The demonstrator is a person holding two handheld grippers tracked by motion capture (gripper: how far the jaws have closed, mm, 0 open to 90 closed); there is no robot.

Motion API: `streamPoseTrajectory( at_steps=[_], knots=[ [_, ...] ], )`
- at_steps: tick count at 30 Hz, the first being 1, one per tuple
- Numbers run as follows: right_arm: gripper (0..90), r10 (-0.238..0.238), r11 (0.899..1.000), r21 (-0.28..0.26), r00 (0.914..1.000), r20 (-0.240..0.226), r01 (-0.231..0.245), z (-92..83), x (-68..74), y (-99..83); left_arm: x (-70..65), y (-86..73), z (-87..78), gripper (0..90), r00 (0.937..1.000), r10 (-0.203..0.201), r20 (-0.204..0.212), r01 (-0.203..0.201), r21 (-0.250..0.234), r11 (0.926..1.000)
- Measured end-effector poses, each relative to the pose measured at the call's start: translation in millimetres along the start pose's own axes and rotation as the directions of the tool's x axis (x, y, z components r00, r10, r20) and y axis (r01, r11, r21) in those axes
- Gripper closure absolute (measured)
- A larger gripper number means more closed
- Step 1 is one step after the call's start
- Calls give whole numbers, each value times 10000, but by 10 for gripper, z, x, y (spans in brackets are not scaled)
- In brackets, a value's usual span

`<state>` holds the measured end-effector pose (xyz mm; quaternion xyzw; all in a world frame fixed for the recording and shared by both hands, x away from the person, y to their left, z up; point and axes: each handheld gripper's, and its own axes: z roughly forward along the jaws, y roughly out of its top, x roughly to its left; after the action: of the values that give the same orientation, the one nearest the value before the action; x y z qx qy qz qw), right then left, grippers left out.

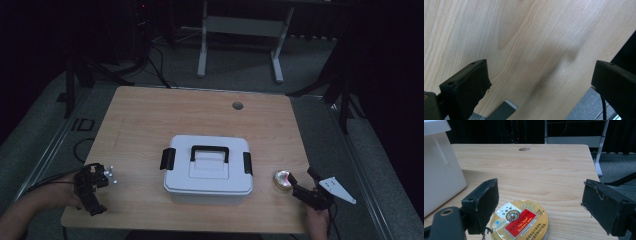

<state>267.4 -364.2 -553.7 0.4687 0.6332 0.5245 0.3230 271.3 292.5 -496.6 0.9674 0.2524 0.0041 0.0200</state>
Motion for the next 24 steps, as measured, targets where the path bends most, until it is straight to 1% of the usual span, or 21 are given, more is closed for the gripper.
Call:
streamPoseTrajectory(
  at_steps=[5,11,12,16,19,21,22,24],
  knots=[
    [134,14,10000,7,10000,-10,-14,0,-1,0,-37,92,-138,9,9996,290,-38,-291,-189,9994],
    [134,69,10000,5,10000,-49,-69,-1,-7,0,-62,210,-291,9,9980,635,-54,-637,-233,9977],
    [134,87,10000,-3,9999,-53,-87,-2,-7,-1,-64,230,-317,9,9977,684,-7,-684,-245,9974],
    [134,81,10000,7,10000,-58,-81,-2,-6,0,-81,306,-426,9,9958,920,-4,-919,-470,9947],
    [134,87,10000,3,9999,-58,-87,-1,-7,0,-101,369,-489,9,9944,1055,-46,-1056,-366,9937],
    [134,97,10000,1,9999,-59,-97,-1,-9,0,-115,413,-528,9,9928,1197,43,-1194,-407,9920],
    [134,97,10000,1,9999,-59,-97,-1,-9,0,-115,413,-528,9,9928,1197,43,-1194,-407,9920],
    [134,95,10000,-3,9999,-61,-95,-1,-8,0,-129,472,-585,9,9911,1332,40,-1329,-388,9904]
  ],
)
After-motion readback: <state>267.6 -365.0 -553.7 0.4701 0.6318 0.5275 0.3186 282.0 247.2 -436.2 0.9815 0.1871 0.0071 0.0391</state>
